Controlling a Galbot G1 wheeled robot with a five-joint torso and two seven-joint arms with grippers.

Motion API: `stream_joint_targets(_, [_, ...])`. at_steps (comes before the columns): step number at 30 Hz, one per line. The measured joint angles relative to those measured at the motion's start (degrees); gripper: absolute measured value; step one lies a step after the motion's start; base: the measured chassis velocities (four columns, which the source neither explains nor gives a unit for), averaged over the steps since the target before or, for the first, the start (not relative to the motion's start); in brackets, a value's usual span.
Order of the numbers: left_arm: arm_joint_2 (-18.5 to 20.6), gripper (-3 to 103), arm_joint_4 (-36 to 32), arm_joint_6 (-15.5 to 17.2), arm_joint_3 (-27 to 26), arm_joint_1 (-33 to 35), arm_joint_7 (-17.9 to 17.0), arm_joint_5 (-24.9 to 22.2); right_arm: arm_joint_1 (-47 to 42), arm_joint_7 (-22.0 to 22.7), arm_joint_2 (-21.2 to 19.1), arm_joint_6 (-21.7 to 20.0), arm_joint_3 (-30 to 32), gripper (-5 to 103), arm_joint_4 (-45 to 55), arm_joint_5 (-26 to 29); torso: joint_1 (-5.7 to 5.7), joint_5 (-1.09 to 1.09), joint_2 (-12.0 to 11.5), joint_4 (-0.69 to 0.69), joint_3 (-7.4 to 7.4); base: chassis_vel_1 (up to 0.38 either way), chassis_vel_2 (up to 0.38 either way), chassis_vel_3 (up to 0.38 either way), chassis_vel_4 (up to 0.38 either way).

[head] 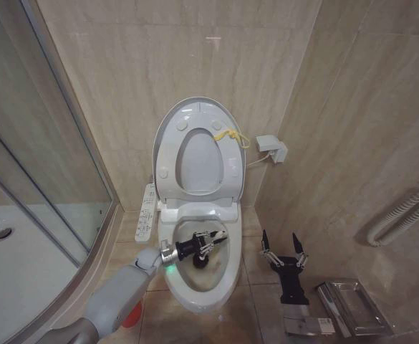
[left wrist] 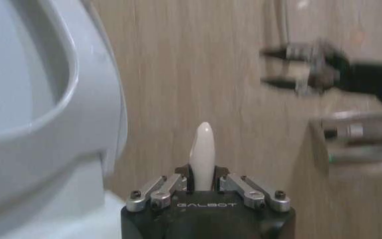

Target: Open the toilet lid, clean the toilet bowl with a toilet brush, close the toilet lid, and flush.

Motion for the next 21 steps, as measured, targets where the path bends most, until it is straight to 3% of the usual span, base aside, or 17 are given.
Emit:
stream_joint_targets(2, [0.0,22,-4.5,1.0,-0.9,0.6,-0.1,-1.7,0.0,0.0,0.0,0.1,0.1,100,0.0,0.0,-0.01,0.0,0.0,-0.07,-0.02,0.0,0.0,0.0,0.0])
stream_joint_targets(4, [0.0,22,-4.6,1.3,-1.0,1.1,-0.3,-1.9,0.0,0.0,0.0,0.1,0.1,100,-0.1,0.0,-0.01,0.01,0.0,-0.09,-0.02,0.0,0.0,0.0,0.0])
stream_joint_targets(10, [-0.3,22,3.4,0.9,-0.9,1.8,-2.7,0.5,0.2,-0.1,-0.4,0.2,-0.1,100,-0.3,0.5,-0.01,0.0,0.0,0.02,-0.01,0.0,0.0,0.0,0.0])
stream_joint_targets(12, [-0.3,22,0.2,1.5,-0.8,2.3,-3.4,-0.2,0.5,-0.1,-0.7,0.2,-0.1,100,-0.7,0.7,0.0,0.01,0.0,0.02,-0.01,0.0,0.0,0.0,0.0])
stream_joint_targets(14, [-0.2,22,-5.0,2.3,0.3,2.5,-3.9,-1.2,0.8,-0.1,-0.9,0.2,0.1,100,-1.1,0.8,0.0,0.0,0.0,-0.07,-0.01,0.0,0.0,0.0,0.0])
stream_joint_targets(16, [-0.1,22,-5.7,2.5,0.8,2.5,-4.0,-1.3,0.8,-0.1,-0.9,0.2,0.2,100,-1.2,0.8,-0.01,0.0,0.0,-0.09,-0.01,0.0,0.0,0.0,0.0])
stream_joint_targets(21, [-0.2,22,-0.2,2.5,2.4,2.1,-5.0,0.2,1.0,-0.1,-1.0,0.1,-0.1,100,-1.4,0.8,0.0,0.01,0.0,0.0,-0.01,0.0,0.0,0.0,0.0])
